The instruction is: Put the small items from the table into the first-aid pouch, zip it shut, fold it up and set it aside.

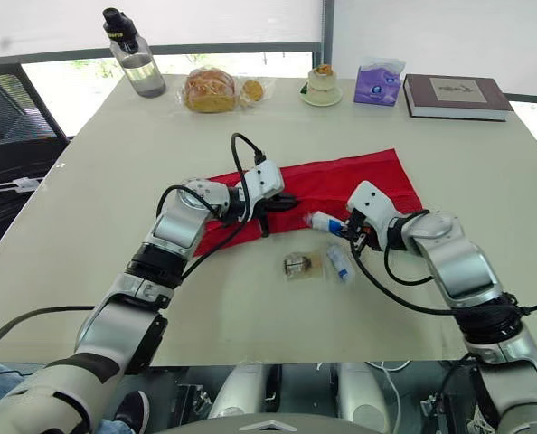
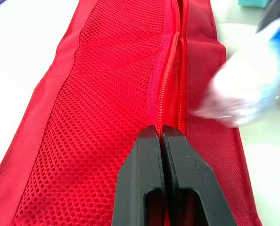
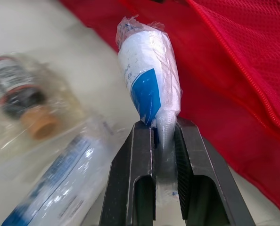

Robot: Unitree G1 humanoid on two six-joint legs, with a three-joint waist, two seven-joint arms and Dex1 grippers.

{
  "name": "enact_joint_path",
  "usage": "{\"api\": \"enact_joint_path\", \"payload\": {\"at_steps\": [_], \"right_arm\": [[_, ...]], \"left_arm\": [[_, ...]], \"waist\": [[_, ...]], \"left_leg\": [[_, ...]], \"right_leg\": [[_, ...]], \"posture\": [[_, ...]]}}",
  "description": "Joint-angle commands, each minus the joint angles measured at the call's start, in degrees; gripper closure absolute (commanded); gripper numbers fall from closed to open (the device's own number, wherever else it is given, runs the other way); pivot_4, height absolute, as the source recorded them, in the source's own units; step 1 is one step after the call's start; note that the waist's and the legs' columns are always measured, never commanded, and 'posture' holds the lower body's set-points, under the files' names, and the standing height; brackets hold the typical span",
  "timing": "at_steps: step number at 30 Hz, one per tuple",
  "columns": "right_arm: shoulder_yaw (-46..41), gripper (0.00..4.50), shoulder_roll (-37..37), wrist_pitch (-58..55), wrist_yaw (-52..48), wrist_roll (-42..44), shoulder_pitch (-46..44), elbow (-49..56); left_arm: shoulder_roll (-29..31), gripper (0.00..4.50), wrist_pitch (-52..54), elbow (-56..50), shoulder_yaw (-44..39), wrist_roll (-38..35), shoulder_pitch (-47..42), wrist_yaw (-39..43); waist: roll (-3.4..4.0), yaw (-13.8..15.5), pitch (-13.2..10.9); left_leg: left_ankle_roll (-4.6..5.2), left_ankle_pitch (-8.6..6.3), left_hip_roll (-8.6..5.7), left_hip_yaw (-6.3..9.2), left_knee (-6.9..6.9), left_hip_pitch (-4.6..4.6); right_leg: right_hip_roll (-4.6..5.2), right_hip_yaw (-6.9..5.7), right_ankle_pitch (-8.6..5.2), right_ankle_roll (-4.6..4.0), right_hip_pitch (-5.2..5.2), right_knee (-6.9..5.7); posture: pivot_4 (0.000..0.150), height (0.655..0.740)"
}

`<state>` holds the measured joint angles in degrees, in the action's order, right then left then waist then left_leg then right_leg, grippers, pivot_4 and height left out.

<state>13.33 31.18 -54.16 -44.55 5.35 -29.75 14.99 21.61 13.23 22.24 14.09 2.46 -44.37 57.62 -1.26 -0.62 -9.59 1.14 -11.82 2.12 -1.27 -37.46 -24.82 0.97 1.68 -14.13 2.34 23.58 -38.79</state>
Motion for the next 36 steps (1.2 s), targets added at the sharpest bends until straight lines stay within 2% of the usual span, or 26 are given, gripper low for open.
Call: {"api": "enact_joint_path", "payload": {"at_steps": [1, 10, 14, 15, 17, 19, 28, 32, 35, 36], "right_arm": [[1.16, 4.47, -1.87, -4.65, 5.39, -1.68, -1.66, 2.05], [1.28, 4.47, -17.75, -11.81, 18.96, -2.35, -7.24, 1.18], [1.99, 4.47, -18.69, -12.12, 20.34, -2.11, -6.37, 1.84], [2.01, 3.44, -18.43, -12.30, 20.34, -1.88, -5.85, 2.44], [1.41, 2.76, -18.01, -12.66, 20.45, -1.35, -5.05, 3.67], [-0.27, 1.65, -17.29, -14.01, 19.59, 0.16, -4.55, 5.41], [-4.53, 1.65, -8.24, -16.88, 14.22, 7.16, -1.90, 11.85], [-7.17, 1.65, -1.35, -12.81, 8.89, 10.33, 1.86, 12.47], [-5.41, 2.54, 1.60, 1.30, 6.46, 8.02, 4.66, 7.26], [-4.34, 3.14, 2.18, 5.42, 5.77, 7.06, 5.46, 5.50]], "left_arm": [[-0.92, 4.50, 1.46, -5.99, 0.29, -1.42, 0.77, -0.35], [-5.90, 4.50, 7.23, -13.26, 2.61, -1.94, 4.13, -2.80], [-5.98, 4.50, 7.90, -13.62, 2.64, -1.81, 4.45, -3.83], [-5.86, 4.50, 8.03, -13.41, 2.38, -1.94, 4.53, -4.04], [-5.32, 4.50, 7.81, -12.97, 2.07, -2.00, 4.78, -4.13], [-4.67, 4.50, 7.37, -12.48, 1.91, -2.05, 5.01, -3.85], [-3.57, 4.50, 6.60, -9.11, 0.92, -3.31, 3.48, -3.30], [-3.57, 4.50, 7.23, -8.90, 0.60, -4.40, 3.25, -2.91], [-3.53, 4.50, 8.90, -10.50, 0.77, -5.87, 4.42, -1.86], [-3.41, 4.50, 9.02, -10.67, 0.99, -5.96, 4.54, -1.74]], "waist": [[0.00, -0.01, 0.00], [0.00, -0.12, 0.00], [0.00, -0.17, 0.00], [0.00, -0.15, 0.00], [0.00, -0.16, 0.00], [0.01, -0.20, 0.00], [0.00, -0.18, 0.00], [0.00, -0.06, 0.00], [0.00, -0.26, 0.00], [0.00, -0.33, 0.00]], "left_leg": [[0.00, 0.00, 0.00, -0.01, 0.00, 0.00], [0.00, 0.00, 0.00, 0.01, 0.00, 0.00], [0.00, 0.00, 0.00, 0.02, 0.00, 0.02], [0.00, 0.00, 0.00, 0.02, 0.00, 0.02], [0.00, 0.00, 0.00, 0.02, 0.00, 0.02], [0.00, 0.00, 0.00, 0.03, 0.00, 0.02], [0.00, 0.00, 0.00, 0.05, 0.01, 0.02], [0.01, 0.00, 0.00, 0.04, 0.03, 0.01], [0.01, 0.00, -0.01, 0.02, 0.02, 0.00], [0.01, 0.00, -0.01, 0.01, 0.03, 0.03]], "right_leg": [[0.00, 0.00, 0.00, 0.00, 0.00, 0.01], [-0.02, 0.01, 0.00, 0.00, 0.01, -0.03], [-0.02, 0.03, 0.00, 0.00, 0.01, -0.04], [-0.02, 0.03, 0.00, 0.01, 0.01, -0.03], [-0.01, 0.03, 0.00, 0.01, 0.01, -0.03], [-0.02, 0.03, 0.00, 0.01, 0.01, -0.02], [-0.01, 0.03, 0.00, 0.01, 0.01, -0.01], [-0.02, -0.01, -0.01, 0.01, 0.00, 0.02], [0.00, 0.05, -0.01, 0.02, 0.00, 0.09], [-0.01, 0.10, -0.02, 0.03, 0.00, 0.11]], "posture": [[0.150, 0.7400], [0.150, 0.7400], [0.150, 0.7400], [0.150, 0.7400], [0.150, 0.7400], [0.150, 0.7400], [0.150, 0.7400], [0.150, 0.7400], [0.150, 0.7400], [0.150, 0.7400]]}}
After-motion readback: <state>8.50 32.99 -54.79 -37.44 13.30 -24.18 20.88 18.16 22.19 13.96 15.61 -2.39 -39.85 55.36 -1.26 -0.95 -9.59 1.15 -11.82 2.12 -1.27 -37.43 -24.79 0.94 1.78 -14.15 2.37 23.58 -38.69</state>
